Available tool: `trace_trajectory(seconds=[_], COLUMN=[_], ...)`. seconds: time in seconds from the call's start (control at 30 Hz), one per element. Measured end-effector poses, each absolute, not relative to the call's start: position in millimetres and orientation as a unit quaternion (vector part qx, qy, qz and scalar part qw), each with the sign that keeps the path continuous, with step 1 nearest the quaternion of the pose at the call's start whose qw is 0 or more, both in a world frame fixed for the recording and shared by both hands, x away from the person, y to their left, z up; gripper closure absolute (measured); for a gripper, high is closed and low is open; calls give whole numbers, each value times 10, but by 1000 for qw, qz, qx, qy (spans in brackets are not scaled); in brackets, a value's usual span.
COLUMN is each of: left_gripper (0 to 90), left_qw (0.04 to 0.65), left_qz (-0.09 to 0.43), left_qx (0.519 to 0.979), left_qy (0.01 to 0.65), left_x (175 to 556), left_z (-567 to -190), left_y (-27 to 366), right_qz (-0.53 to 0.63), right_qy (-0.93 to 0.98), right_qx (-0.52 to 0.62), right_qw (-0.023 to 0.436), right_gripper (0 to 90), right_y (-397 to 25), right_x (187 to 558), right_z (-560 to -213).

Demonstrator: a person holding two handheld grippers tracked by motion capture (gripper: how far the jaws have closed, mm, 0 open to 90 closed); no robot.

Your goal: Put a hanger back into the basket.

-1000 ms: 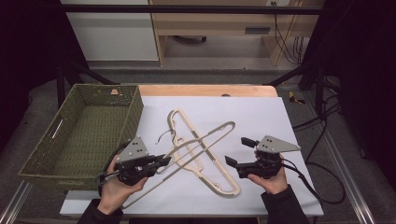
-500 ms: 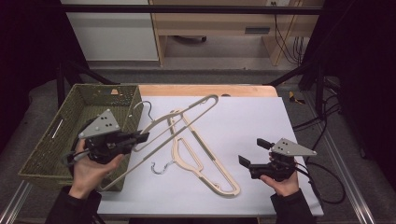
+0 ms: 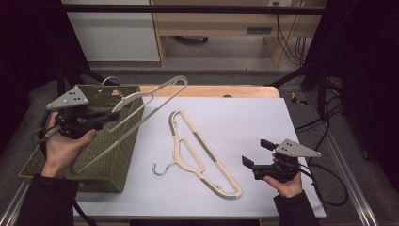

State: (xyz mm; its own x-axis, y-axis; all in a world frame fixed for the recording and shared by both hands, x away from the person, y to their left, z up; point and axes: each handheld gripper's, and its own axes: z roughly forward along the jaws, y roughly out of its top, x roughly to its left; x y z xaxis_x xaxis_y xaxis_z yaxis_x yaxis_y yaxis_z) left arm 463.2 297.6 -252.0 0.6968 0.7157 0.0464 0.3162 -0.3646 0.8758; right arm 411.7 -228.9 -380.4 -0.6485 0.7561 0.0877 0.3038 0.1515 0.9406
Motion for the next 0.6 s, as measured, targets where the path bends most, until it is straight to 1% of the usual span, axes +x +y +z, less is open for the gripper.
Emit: trace_trajectory(seconds=[0.37, 0.6], left_gripper=[863, 863], left_qw=[429, 424], left_qz=[240, 240], left_qx=[799, 793], left_qy=[347, 367], left_x=[4814, 4911], left_z=[-2586, -2734], left_y=[3490, 3775], right_qz=[540, 539], right_qy=[727, 728], right_qx=[367, 367], right_qw=[212, 211], right_gripper=[77, 75], right_y=[-2316, -2315], right_x=[4126, 4132], right_z=[-3802, -3810])
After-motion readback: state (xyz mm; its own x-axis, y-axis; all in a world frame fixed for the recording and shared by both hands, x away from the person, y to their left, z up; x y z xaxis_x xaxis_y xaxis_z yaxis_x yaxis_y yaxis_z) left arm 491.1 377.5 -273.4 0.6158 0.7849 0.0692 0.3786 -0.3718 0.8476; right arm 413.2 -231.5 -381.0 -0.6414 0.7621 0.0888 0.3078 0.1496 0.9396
